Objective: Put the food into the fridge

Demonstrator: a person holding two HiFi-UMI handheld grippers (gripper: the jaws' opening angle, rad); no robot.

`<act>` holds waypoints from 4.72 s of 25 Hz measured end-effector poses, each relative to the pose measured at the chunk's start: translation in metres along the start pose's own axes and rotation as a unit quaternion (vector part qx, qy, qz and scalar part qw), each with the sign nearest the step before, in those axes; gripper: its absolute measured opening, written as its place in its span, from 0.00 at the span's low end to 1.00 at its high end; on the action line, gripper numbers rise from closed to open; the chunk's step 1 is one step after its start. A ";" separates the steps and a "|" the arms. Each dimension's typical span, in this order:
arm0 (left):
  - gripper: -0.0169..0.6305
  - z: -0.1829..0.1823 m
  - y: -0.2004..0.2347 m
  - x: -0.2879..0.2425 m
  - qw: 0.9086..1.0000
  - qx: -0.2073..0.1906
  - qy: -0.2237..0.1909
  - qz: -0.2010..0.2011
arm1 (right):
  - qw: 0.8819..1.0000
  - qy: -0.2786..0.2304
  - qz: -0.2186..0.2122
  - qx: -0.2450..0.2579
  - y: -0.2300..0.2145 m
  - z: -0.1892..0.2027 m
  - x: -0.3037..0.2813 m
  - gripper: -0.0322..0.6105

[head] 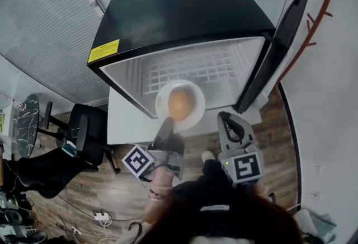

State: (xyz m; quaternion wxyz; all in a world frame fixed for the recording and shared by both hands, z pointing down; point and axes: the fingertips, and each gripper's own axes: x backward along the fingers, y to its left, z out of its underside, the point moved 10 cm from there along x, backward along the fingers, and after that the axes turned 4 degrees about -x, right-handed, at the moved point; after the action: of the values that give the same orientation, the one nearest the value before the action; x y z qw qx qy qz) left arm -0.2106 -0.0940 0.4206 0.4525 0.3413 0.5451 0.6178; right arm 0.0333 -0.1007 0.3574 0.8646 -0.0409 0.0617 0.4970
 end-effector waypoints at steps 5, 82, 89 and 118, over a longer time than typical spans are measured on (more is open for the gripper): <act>0.04 -0.005 0.001 -0.015 1.000 -0.005 -0.012 -0.017 | 1.000 0.001 0.011 -0.010 -0.014 0.004 -0.011 0.04; 0.14 -0.017 0.005 -0.100 0.990 0.140 -0.034 0.002 | 0.999 -0.008 -0.045 0.000 -0.066 0.008 -0.087 0.04; 0.15 -0.014 0.006 -0.098 0.990 0.142 -0.028 0.004 | 0.999 -0.007 -0.046 -0.007 -0.066 0.013 -0.087 0.05; 0.01 -0.011 -0.004 -0.021 0.999 -0.002 -0.041 -0.029 | 0.999 0.012 -0.042 0.004 -0.022 0.019 -0.037 0.04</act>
State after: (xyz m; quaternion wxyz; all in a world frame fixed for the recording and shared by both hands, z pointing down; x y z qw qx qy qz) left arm -0.2122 -0.1178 0.4166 0.4928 0.3498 0.5342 0.5911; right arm 0.0349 -0.1405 0.3815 0.8839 -0.0463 0.0725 0.4598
